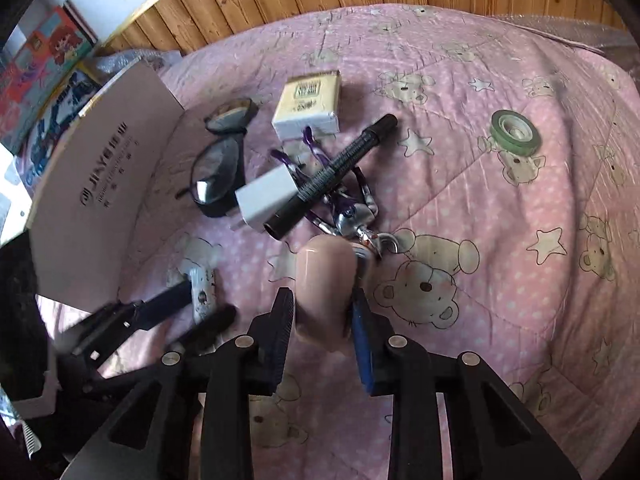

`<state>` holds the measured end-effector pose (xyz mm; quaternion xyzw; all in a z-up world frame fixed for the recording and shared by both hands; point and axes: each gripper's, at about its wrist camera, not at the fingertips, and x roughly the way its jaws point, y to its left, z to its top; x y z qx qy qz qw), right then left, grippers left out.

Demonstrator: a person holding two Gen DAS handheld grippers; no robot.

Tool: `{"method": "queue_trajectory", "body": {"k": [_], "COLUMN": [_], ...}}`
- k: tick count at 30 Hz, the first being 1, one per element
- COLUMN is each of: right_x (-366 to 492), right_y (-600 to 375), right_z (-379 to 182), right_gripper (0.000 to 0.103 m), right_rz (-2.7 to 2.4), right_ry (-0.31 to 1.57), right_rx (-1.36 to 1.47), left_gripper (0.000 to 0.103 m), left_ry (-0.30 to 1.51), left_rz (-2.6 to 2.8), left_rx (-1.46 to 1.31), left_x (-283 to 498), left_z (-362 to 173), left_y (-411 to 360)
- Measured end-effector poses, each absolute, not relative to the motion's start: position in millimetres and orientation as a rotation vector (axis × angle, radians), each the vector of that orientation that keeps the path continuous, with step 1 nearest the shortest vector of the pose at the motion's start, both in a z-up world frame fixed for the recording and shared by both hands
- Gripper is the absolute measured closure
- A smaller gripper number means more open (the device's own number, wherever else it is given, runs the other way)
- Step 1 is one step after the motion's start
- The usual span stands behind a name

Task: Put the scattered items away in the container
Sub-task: 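Grasp the clear tube bottle with the left gripper while the right gripper grasps the pink stapler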

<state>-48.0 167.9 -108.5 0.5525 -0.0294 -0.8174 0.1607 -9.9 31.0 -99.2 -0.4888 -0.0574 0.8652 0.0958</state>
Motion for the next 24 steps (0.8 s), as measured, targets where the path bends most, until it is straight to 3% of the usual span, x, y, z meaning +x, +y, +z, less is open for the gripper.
{"method": "queue_trajectory", "body": {"k": [5, 7, 9, 11, 12, 13, 24], "right_x": [-47, -46, -44, -43, -43, -42, -29], "right_y": [185, 186, 187, 186, 185, 185, 181], "right_z": [-109, -108, -109, -112, -113, -112, -89], "right_gripper": [0.076, 0.076, 0.076, 0.076, 0.076, 0.076, 0.078], "right_rz": [-2.319, -2.319, -2.322, -2.318, -2.321, -2.322, -2.3], "right_ry": [-0.151, -0.148, -0.138, -0.123, -0.109, -0.097, -0.134], "right_rx": [1.594, 1.59, 1.59, 1.589, 1.583, 1.578, 1.497], "left_gripper": [0.081, 0.064, 0.061, 0.069, 0.082, 0.084, 0.084], "left_ry": [-0.371, -0.433, -0.413, -0.284, -0.231, -0.222, -0.295], "left_rz": [2.524, 2.504, 2.515, 2.554, 2.576, 2.584, 2.597], "left_rx": [-1.464, -1.459, -1.454, -1.447, -1.448, -1.449, -1.413], "left_x": [-7, -5, -3, -1, -1, -1, 7], "left_z": [-102, -102, -101, -101, -101, -101, -84], "left_y": [8, 8, 15, 26, 28, 27, 13]}}
